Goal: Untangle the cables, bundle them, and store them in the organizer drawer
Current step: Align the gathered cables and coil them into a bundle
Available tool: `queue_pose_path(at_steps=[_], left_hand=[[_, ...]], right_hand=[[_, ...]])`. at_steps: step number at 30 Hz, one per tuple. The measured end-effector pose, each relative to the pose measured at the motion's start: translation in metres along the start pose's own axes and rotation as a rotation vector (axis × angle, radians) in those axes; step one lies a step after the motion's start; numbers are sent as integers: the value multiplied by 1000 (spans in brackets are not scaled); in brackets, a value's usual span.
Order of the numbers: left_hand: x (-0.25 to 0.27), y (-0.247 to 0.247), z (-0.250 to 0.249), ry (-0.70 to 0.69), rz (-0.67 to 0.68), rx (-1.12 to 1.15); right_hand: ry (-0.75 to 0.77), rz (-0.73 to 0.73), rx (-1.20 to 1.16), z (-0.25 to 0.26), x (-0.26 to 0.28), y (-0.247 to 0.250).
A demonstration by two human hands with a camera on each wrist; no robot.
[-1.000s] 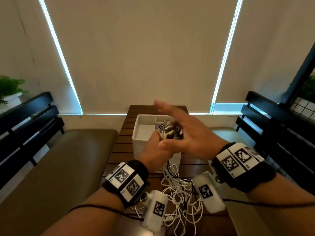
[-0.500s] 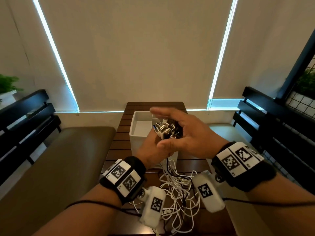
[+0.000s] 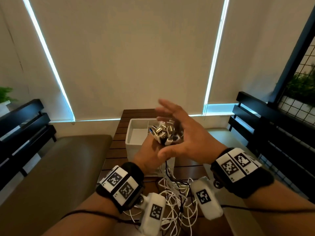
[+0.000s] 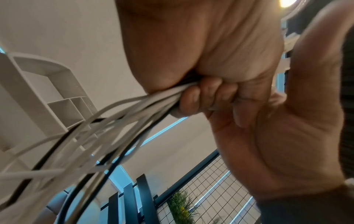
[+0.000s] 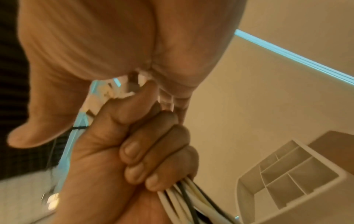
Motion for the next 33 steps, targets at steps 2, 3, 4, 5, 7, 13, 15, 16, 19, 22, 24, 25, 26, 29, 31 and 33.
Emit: queue_pose_path(at_steps=[2, 3, 4, 5, 7, 13, 15, 16, 19, 22, 24, 25, 26, 29, 31, 33], left_hand=[[-13, 7, -8, -13, -72, 46], [-22, 9, -15, -28, -96, 114], [-33, 12, -20, -32, -124, 182], [-45, 14, -27, -23, -149, 242], [-70, 20, -37, -27, -193, 333], [-112, 33, -44, -42, -206, 305], [-110, 36, -35, -11, -218, 299], [-106, 36, -30, 9, -213, 310], [-95, 38, -21, 38, -230, 307], [-90, 39, -22, 34, -200, 259], [-91, 35, -25, 43, -176, 229], [-91, 33, -24, 57, -161, 221], [-90, 29, -26, 68, -144, 217], [-88, 22, -30, 76, -118, 187], [-86, 22, -28, 76, -133, 129], [-84, 23, -27, 49, -117, 46]], right_hand=[[-73, -17, -150, -8, -1, 9], [-114, -2, -191, -13, -2, 10], [-146, 27, -201, -15, -4, 9], [-161, 59, -206, -17, -6, 6], [-135, 71, -161, -10, -14, 2], [-171, -166, 41, 2, -43, 8], [-216, -61, 183, -1, -45, 6], [-250, 30, 237, -3, -44, 6], [-239, 75, 448, -8, -49, 29], [-107, -267, 78, 19, -51, 71], [4, -309, -74, 48, -52, 85], [46, -270, -19, 59, -54, 86], [73, -198, 74, 70, -55, 83], [47, -23, 415, 83, -61, 63], [91, -19, 568, 85, -63, 50], [152, -47, 642, 87, -63, 43]])
Point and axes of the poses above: each hand's wrist, its own x-axis away from the middle knuckle, its own y-axis out of the back of the hand, z = x × y, the point moved 3 cm from there along -x, towards the middle knuckle, and after that the axes turned 11 degrees about -y, right-handed, at the moved point
